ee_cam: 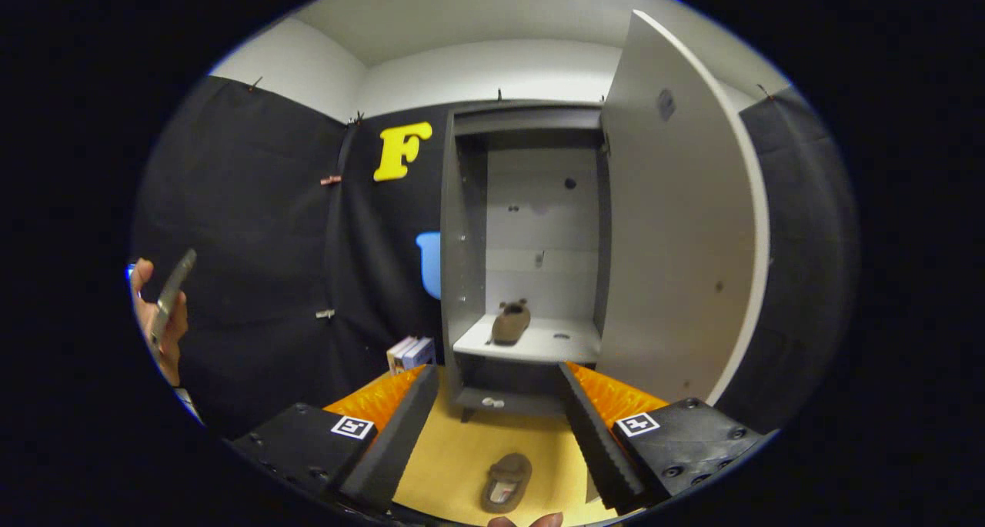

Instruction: Open the shoe cabinet door, grab the shoes and put them into the shoe cabinet, then close the shoe cabinet door.

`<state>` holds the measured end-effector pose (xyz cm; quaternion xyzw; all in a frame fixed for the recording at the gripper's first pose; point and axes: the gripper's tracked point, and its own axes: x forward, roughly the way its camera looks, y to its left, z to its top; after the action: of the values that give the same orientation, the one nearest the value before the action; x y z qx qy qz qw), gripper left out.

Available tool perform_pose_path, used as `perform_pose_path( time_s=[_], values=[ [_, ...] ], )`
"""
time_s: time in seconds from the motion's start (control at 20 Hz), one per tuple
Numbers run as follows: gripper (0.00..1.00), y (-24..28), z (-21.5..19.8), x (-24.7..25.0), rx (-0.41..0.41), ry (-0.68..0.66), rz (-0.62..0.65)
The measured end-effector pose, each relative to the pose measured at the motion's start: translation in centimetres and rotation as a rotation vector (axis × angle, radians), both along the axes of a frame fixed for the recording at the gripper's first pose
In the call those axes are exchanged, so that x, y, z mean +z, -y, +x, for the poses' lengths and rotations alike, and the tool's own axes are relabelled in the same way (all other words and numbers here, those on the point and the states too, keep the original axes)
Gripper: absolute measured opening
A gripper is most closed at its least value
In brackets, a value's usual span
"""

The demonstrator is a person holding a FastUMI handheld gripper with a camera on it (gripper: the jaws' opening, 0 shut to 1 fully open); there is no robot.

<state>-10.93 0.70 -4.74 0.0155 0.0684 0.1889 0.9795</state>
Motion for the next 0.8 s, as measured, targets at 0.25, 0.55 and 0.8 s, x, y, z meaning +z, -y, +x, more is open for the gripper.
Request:
perform_pose_path(
  time_s=[0.25, 0.55, 0.8],
  values=[
    [0.98, -2.4, 1.9, -13.7, 0.010, -0.338, -0.035],
    [0.99, -4.2, 2.7, -29.9, 0.015, -0.649, -0.105],
    [0.99, -3.9, 4.5, -39.9, -0.051, -0.768, -0.189]
  ],
)
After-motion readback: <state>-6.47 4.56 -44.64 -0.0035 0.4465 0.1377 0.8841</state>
